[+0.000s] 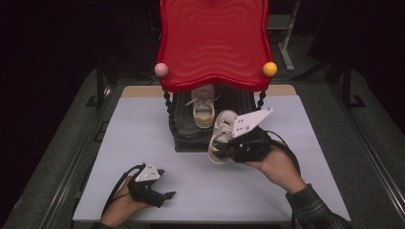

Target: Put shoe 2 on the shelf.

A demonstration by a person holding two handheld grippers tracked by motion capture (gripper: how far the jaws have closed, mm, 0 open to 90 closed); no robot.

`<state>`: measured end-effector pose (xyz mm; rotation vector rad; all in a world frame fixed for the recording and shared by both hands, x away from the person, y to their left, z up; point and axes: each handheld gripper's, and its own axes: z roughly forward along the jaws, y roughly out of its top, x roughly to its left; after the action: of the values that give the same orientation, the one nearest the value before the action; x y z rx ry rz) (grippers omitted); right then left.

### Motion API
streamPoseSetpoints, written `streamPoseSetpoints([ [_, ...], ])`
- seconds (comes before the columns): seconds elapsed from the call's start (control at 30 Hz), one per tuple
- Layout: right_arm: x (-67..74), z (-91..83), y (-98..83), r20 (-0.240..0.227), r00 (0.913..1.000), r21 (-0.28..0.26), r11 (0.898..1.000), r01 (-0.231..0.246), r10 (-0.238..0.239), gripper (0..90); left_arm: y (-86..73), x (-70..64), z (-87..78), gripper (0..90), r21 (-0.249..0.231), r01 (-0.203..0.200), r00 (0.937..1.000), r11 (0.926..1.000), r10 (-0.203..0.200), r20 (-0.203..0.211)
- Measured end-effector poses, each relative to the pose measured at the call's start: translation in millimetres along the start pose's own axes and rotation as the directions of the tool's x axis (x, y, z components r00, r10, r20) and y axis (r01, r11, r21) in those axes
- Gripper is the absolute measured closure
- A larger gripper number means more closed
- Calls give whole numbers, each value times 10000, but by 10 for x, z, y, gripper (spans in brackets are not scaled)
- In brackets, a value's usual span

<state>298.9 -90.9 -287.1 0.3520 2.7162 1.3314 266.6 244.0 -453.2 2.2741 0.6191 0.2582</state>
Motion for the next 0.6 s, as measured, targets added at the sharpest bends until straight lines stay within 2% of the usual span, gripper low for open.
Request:
streamPoseSetpoints([
  [0.1, -121, -32, 26, 134, 9998, -3, 9999, -123, 123, 797, 0, 0, 0, 130, 0, -1, 10000, 10000, 1, 0],
  [0.4, -456, -61, 103, 722, 9974, -128, 9999, -73, 82, 797, -1, 1, 0, 130, -5, -1, 10000, 10000, 1, 11],
  [0.6, -623, -9, 95, 989, 9950, 44, 9999, -111, 106, 797, -1, 0, 0, 130, -3, 3, 10000, 10000, -3, 0],
])
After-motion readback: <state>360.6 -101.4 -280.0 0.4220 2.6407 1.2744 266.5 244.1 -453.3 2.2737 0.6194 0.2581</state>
